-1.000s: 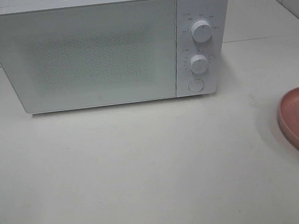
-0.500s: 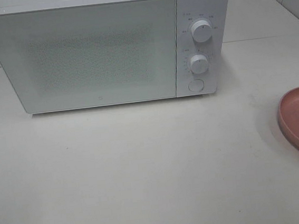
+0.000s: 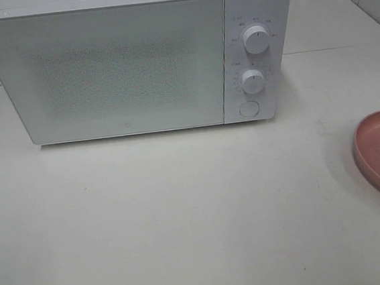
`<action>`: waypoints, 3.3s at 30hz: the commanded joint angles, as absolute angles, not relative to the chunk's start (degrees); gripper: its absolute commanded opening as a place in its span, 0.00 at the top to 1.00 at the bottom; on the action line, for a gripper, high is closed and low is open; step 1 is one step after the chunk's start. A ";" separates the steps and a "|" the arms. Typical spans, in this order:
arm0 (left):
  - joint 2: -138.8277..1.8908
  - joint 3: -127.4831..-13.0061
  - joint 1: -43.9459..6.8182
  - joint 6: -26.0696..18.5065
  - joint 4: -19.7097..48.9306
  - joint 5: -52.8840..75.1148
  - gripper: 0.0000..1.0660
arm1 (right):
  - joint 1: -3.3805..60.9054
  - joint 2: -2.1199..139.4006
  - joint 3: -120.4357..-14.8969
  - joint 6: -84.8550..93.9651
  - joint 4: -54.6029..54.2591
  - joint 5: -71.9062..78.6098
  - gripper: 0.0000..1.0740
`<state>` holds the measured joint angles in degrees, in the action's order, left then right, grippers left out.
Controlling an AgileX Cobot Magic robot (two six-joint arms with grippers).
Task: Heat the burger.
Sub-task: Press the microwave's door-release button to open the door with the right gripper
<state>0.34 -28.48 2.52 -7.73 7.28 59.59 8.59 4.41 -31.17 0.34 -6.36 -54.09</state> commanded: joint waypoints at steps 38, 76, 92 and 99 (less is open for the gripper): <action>1.49 -28.36 2.18 -7.68 7.62 59.36 0.06 | 8.31 39.65 -31.63 0.80 -6.65 -20.45 0.29; 1.49 -28.36 2.18 -7.68 7.62 59.36 0.06 | 8.42 70.82 -29.16 1.78 -1.38 28.71 0.31; 1.49 -28.36 2.18 -7.68 7.62 59.36 0.06 | 21.72 74.48 -22.17 20.91 -26.13 40.91 0.31; 1.49 -28.36 2.18 -7.68 7.62 59.36 0.06 | 30.42 74.48 -18.51 24.41 -35.41 51.45 0.31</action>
